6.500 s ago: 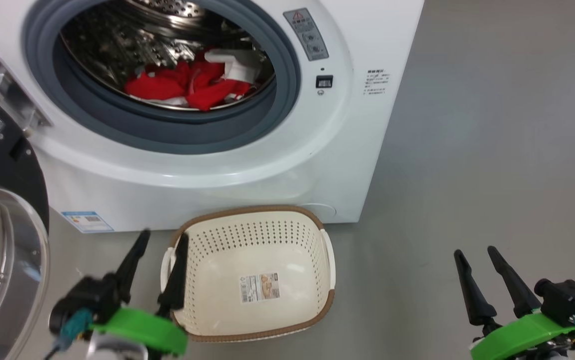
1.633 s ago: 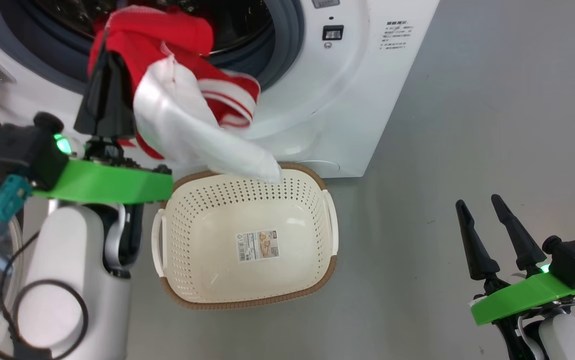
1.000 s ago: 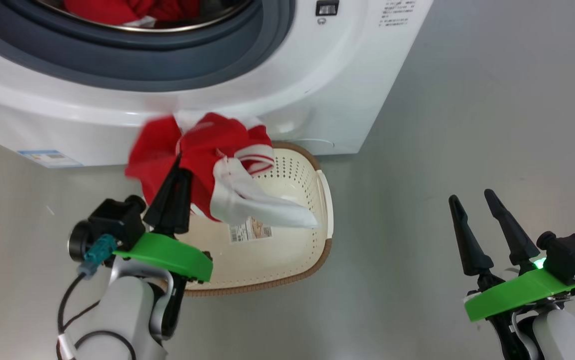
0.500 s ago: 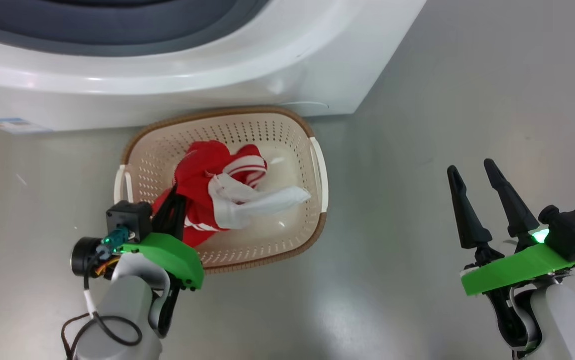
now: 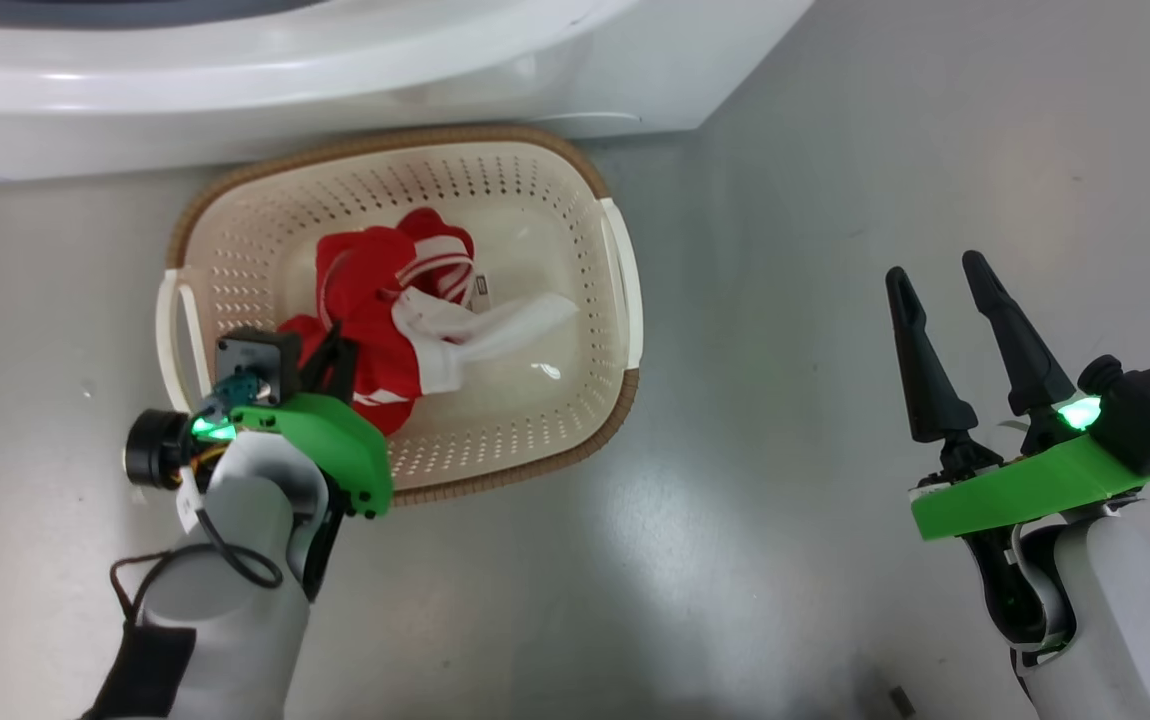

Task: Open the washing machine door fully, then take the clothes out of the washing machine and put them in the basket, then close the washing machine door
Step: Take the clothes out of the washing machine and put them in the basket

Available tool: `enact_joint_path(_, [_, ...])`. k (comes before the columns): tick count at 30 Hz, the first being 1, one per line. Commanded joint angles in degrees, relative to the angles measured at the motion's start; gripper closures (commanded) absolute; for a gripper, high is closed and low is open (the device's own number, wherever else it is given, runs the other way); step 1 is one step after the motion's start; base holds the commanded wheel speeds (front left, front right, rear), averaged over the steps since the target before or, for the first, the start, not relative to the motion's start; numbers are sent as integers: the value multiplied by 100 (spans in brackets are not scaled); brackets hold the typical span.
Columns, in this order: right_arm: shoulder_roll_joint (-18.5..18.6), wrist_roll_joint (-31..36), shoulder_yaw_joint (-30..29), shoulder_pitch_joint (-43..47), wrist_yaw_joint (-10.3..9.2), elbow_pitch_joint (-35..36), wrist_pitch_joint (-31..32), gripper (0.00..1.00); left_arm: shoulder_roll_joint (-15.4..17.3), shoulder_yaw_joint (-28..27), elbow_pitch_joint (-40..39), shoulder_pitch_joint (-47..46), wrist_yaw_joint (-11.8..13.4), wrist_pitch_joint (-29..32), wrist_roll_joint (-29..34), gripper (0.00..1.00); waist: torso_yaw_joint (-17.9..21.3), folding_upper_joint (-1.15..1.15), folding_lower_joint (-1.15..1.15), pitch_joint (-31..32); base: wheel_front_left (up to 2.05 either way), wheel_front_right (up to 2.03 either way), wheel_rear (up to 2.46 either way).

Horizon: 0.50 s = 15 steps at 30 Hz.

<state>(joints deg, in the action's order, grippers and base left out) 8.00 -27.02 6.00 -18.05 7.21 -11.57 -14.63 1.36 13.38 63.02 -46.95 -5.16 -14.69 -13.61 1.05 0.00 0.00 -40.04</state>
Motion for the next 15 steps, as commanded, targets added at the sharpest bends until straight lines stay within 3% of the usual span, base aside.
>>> enact_joint_path(1, [-23,88,126,47,28,142,-37,0,152,-98,24,-13,-1,-30,20,100,93,0,0,-184,0,0,0])
enact_joint_path(8, [-47,116,127,-6,28,161,-37,0,152,-98,335,-257,-9,-30,30,100,123,0,0,-287,0,0,0])
enact_joint_path(9, [-49,119,124,-7,28,160,-37,0,152,-108,368,-273,-9,-30,21,95,123,0,0,-287,0,0,0])
enact_joint_path(11, [-51,127,115,-10,28,150,-37,0,152,-116,413,-299,-12,-30,18,61,120,0,0,-279,0,0,0])
enact_joint_path(12, [-50,130,110,-11,28,144,-37,0,152,-125,424,-305,-14,-30,13,34,116,0,0,-271,0,0,0])
enact_joint_path(13, [-49,133,105,-11,28,137,-37,0,152,-136,435,-305,-18,-30,6,0,111,0,0,-255,0,0,0])
enact_joint_path(15, [-45,136,103,-12,28,119,-37,0,152,-164,438,-286,-25,-30,-5,0,103,0,0,-211,0,0,0])
